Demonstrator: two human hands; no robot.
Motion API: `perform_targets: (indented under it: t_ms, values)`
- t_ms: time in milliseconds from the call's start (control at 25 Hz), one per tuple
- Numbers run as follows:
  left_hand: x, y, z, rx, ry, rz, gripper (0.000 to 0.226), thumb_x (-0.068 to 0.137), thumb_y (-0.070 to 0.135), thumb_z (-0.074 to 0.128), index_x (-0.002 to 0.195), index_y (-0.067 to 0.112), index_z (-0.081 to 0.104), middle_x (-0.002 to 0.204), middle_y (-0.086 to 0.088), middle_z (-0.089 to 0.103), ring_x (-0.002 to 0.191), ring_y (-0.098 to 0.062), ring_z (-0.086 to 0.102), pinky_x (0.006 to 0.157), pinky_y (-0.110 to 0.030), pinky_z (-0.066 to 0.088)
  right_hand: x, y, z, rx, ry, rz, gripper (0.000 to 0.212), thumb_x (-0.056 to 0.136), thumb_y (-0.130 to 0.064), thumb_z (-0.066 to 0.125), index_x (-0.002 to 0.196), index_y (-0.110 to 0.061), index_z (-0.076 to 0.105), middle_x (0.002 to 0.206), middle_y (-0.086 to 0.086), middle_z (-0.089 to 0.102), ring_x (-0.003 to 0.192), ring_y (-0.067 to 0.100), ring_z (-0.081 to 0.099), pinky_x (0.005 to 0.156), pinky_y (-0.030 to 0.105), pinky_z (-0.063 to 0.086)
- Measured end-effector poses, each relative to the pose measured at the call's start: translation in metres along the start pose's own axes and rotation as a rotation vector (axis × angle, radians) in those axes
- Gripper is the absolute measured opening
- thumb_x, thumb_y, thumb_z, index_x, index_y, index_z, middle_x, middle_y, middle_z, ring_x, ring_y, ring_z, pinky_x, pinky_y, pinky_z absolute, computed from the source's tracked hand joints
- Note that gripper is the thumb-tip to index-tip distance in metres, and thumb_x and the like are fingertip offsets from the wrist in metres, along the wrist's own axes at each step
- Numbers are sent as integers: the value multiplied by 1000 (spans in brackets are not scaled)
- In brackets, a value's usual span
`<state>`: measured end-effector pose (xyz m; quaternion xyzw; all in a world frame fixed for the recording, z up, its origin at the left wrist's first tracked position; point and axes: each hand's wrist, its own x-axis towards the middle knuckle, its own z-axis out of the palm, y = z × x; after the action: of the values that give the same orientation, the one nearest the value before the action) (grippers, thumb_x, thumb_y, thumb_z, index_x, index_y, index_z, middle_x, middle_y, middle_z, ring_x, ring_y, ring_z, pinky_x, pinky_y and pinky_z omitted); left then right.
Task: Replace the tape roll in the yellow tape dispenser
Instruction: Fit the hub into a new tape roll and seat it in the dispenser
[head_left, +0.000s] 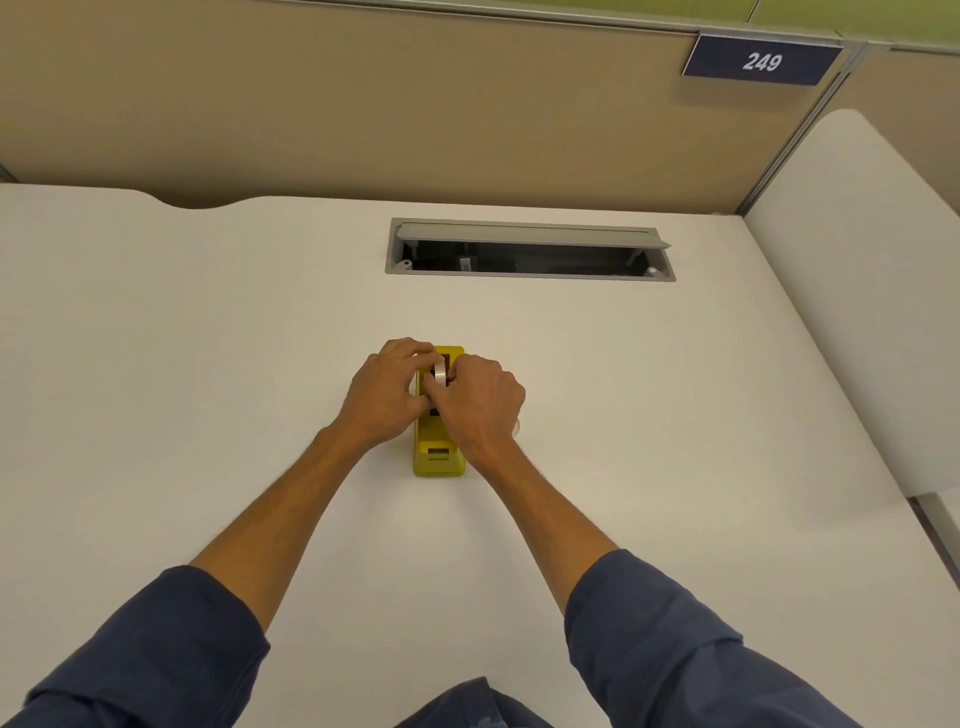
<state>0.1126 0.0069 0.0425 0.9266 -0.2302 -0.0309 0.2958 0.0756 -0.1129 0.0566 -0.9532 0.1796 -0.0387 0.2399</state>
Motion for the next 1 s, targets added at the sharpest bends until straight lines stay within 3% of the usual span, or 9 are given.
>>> perform_targets:
  t_ms: [240, 480, 720, 880, 1000]
  values:
    - [-7, -2, 3, -33, 21, 39, 41, 73, 15, 67, 114, 21, 64, 122, 3, 64, 123, -18, 44, 86, -39, 48, -7, 12, 5, 172, 2, -38, 27, 82, -42, 63, 90, -17, 65, 88, -1, 69, 78, 22, 63, 66, 34, 46]
    - [-10, -2, 5, -54, 4, 21, 48, 72, 23, 60, 119, 25, 61, 125, 8, 63, 129, -15, 40, 87, -36, 45, -8, 16, 3, 240, 3, -80, 28, 79, -46, 65, 94, -22, 66, 91, -5, 69, 79, 17, 62, 64, 28, 38]
    - [-11, -4, 6, -151, 5, 5, 38, 85, 35, 59, 123, 31, 59, 129, 7, 60, 129, -8, 37, 94, -35, 41, -6, 29, -5, 338, -98, -167, 22, 88, -29, 57, 108, -22, 65, 104, -5, 67, 86, 20, 65, 77, 38, 53]
    - [-10, -1, 6, -204, 12, -55, 39, 84, 32, 65, 122, 31, 59, 131, 1, 55, 123, -16, 47, 93, -36, 45, -3, 32, -10, 296, -104, -220, 22, 89, -31, 59, 108, -22, 66, 104, -4, 69, 82, 18, 65, 76, 36, 52]
    - [-9, 4, 5, -194, 12, -88, 56, 82, 32, 69, 133, 26, 48, 136, -3, 53, 126, -22, 47, 100, -41, 44, -1, 31, -9, 267, -88, -264, 23, 93, -33, 56, 110, -22, 67, 107, -3, 69, 85, 18, 65, 75, 36, 52]
